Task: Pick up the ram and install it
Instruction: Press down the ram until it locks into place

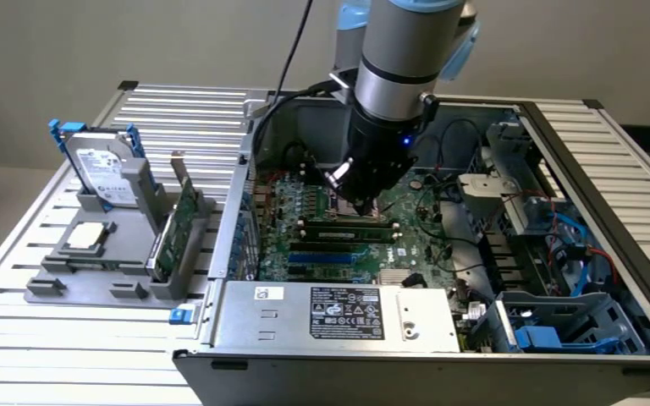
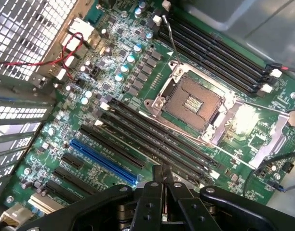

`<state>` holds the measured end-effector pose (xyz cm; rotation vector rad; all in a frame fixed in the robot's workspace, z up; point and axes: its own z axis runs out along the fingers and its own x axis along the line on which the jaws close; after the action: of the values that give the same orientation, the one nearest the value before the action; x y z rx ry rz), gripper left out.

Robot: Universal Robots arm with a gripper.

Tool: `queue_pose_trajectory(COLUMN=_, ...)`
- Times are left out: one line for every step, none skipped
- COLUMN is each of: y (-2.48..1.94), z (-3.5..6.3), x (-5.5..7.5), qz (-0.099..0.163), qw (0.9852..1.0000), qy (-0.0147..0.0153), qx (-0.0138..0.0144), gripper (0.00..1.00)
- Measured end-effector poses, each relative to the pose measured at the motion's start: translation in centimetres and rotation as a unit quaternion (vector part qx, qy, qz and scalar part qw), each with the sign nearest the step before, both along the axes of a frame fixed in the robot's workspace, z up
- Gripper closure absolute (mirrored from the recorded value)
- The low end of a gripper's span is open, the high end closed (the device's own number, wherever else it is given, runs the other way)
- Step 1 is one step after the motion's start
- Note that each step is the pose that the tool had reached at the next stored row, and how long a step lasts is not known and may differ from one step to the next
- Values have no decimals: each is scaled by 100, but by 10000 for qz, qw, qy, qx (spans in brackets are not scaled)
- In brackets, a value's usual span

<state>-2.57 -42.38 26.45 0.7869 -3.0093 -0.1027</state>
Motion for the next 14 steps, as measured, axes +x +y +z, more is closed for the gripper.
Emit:
queue_pose_trajectory(y=0, z=0, x=0, qz=-70, qw=10000, qy=0, qx=-4, gripper=89)
queue_pose_trajectory(y=0, z=0, x=0, qz=-140, qw=9999, qy=0, qx=-7, gripper=89)
queue_pose_trajectory(y=0, z=0, x=0, qz=-213, qw=9998, qy=0, qx=-11, gripper=89)
queue_pose_trajectory(y=0, z=0, x=0, qz=-281, qw=9996, qy=0, qx=-14, gripper=89)
queue_pose_trajectory(y=0, z=0, x=0, qz=-355, qw=9994, qy=0, qx=-17, gripper=89)
queue_pose_trajectory(y=0, z=0, x=0, qz=-427, qw=9991, qy=0, qx=-21, gripper=89)
queue_pose_trajectory(y=0, z=0, x=0, qz=-498, qw=9988, qy=0, qx=-24, gripper=89)
queue_pose_trajectory(y=0, z=0, x=0, qz=-574, qw=9983, qy=0, qx=-28, gripper=89)
queue_pose_trajectory(y=0, z=0, x=0, qz=-646, qw=9979, qy=0, qx=-31, gripper=89)
queue_pose_trajectory(y=0, z=0, x=0, qz=-718, qw=9974, qy=0, qx=-34, gripper=89)
queue_pose_trajectory(y=0, z=0, x=0, qz=-789, qw=9969, qy=0, qx=-38, gripper=89)
queue_pose_trajectory(y=0, z=0, x=0, qz=-860, qw=9963, qy=0, qx=-42, gripper=89)
queue_pose_trajectory(y=0, z=1, x=0, qz=-935, qw=9956, qy=0, qx=-46, gripper=89)
queue_pose_trajectory(y=-1, z=1, x=0, qz=-1003, qw=9949, qy=0, qx=-53, gripper=89)
